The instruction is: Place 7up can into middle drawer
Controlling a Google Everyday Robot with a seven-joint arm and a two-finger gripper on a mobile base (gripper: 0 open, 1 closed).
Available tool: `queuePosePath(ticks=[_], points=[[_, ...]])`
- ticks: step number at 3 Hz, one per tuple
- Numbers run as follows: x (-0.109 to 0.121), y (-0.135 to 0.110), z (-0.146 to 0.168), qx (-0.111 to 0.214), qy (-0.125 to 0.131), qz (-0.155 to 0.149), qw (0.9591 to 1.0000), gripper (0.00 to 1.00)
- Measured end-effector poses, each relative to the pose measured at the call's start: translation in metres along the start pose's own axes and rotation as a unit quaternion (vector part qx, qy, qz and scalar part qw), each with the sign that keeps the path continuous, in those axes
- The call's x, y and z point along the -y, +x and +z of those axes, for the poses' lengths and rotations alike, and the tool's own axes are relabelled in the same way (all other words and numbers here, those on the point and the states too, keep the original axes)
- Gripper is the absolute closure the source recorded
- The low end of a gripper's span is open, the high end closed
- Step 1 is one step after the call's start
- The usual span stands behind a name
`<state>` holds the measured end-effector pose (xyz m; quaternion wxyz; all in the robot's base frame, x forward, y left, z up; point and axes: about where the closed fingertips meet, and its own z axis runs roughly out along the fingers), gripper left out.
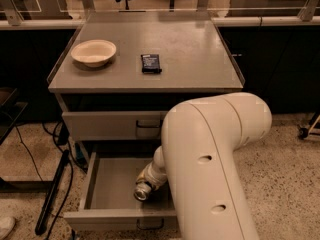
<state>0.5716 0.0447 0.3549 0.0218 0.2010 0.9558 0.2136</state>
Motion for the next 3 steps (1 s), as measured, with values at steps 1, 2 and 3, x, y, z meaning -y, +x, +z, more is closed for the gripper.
queuePosePath(ticks=[1,2,3], points=[[0.0000,0.0000,0.0000,0.000,0.000,0.000,1.0000,0.04],[0.0000,0.0001,0.0001,0.000,0.000,0.000,1.0000,0.00],[0.0000,0.0001,0.0001,0.000,0.000,0.000,1.0000,0.00]])
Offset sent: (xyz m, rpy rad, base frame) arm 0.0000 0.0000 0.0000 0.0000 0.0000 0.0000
